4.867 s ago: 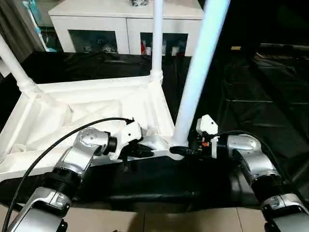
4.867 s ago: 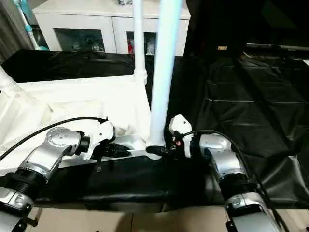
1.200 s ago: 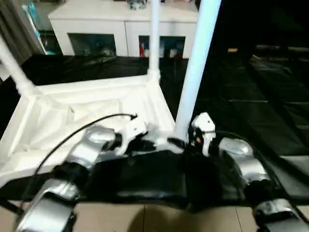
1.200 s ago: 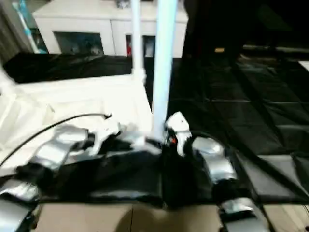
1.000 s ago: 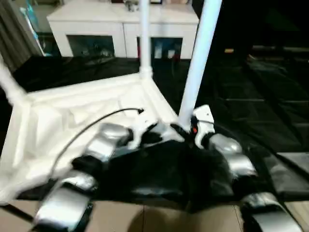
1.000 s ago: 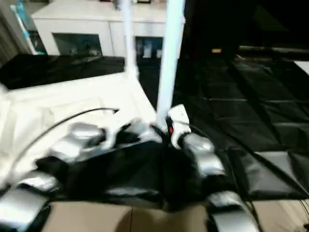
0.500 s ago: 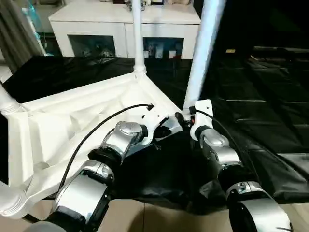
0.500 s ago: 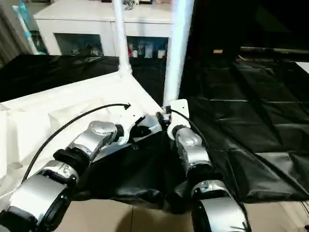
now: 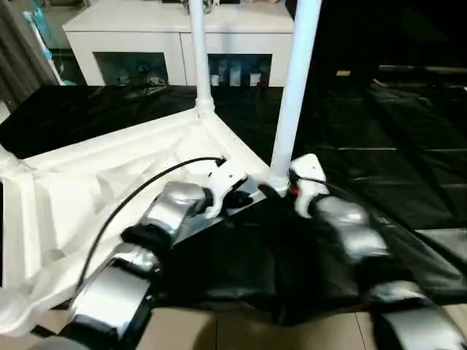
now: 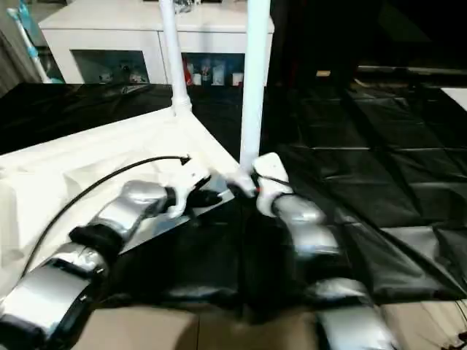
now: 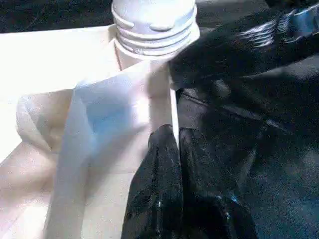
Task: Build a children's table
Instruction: Rotate leg to tighten
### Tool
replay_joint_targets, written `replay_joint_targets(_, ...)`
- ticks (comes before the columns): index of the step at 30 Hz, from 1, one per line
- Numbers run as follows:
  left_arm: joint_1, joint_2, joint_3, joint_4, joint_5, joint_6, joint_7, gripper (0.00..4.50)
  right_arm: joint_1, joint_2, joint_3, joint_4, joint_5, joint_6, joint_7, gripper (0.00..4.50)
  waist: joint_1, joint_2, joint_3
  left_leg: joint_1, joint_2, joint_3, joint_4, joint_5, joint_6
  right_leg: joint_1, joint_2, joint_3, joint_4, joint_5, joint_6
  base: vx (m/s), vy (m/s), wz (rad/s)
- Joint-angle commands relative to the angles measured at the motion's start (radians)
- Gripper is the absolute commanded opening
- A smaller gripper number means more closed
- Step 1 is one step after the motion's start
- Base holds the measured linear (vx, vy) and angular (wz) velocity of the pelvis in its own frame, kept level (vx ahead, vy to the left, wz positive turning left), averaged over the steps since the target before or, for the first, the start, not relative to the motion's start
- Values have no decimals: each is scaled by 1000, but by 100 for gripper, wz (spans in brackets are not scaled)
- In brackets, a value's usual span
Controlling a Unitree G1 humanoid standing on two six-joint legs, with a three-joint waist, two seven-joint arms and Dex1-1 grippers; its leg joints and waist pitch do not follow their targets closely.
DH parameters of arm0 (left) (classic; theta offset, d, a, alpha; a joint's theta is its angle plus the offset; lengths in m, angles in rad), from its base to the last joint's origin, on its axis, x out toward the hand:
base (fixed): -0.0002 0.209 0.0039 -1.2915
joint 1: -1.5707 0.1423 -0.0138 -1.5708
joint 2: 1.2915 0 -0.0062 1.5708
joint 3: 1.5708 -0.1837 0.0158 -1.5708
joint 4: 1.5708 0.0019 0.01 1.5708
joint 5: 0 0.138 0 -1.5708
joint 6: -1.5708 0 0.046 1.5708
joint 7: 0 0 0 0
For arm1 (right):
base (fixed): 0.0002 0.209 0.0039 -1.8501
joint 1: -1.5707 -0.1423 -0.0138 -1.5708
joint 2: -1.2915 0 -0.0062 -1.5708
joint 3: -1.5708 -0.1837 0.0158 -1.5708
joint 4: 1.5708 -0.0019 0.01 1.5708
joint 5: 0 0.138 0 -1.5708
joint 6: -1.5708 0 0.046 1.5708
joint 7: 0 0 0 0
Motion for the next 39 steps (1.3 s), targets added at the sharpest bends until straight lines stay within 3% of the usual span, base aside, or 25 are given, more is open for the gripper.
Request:
replay_joint_targets(1, 59, 29, -50, 14, 26, -1, -88, 0, 11, -7, 21, -59, 26, -39, 95, 440, 11, -6, -56, -14, 18, -5, -63, -176, 105, 58, -53, 36, -69, -174, -239, 0, 0, 0)
replay_joint_targets(4, 108, 72, -82, -90, 1, -38, -227, 0, 41, -46, 25, -114, 79, -30, 220, 440, 20, -6, -54, -11, 24, -3, -63, -169, 125, 59, -51, 36, -61, -116, -272, 0, 0, 0)
replay_joint_targets(9, 164, 134, -112, -206, 0, -44, -311, 0, 78, -91, 45, -167, 97, -17, 331, 440, 34, 2, -56, -1, 31, 2, -65, -175, 108, 51, -47, 37, -54, -84, -290, 0, 0, 0)
replay_joint_targets(11, 188, 161, -114, -248, 3, -43, -331, 0, 91, -108, 55, -179, 97, -15, 374, 440, 38, 2, -55, -3, 32, 1, -67, -186, 97, 54, -48, 37, -51, -76, -287, 0, 0, 0)
replay_joint_targets(15, 217, 198, -107, -311, -5, -26, -355, 0, 115, -132, 79, -208, 97, -8, 440, 440, 40, -6, -51, -4, 27, 4, -69, -215, 80, 53, -49, 39, -61, -157, -256, 0, 0, 0)
replay_joint_targets(18, 228, 210, -109, -343, -13, -6, -375, 0, 121, -140, 89, -213, 95, -5, 458, 440, 42, -5, -51, -4, 27, 2, -70, -202, 73, 54, -51, 40, -62, -193, -238, 0, 0, 0)
replay_joint_targets(22, 236, 215, -107, -370, -19, 6, -373, 0, 103, -128, 74, -176, 99, -7, 444, 440, 40, -4, -53, -3, 27, 2, -68, -180, 73, 51, -50, 40, -60, -172, -244, 0, 0, 0)
replay_joint_targets(28, 247, 221, -111, -401, -24, 28, -370, 0, 100, -124, 71, -171, 106, 1, 457, 370, 41, -5, -56, -4, 25, 4, -62, -138, 95, 54, -47, 39, -50, -85, -268, 0, 0, 0)
replay_joint_targets(39, 259, 231, -114, -425, -23, 56, -369, 0, 102, -123, 77, -154, 105, -5, 469, 282, 41, -6, -57, -5, 24, 4, -61, -147, 92, 54, -47, 39, -51, -112, -259, 0, 0, 0)
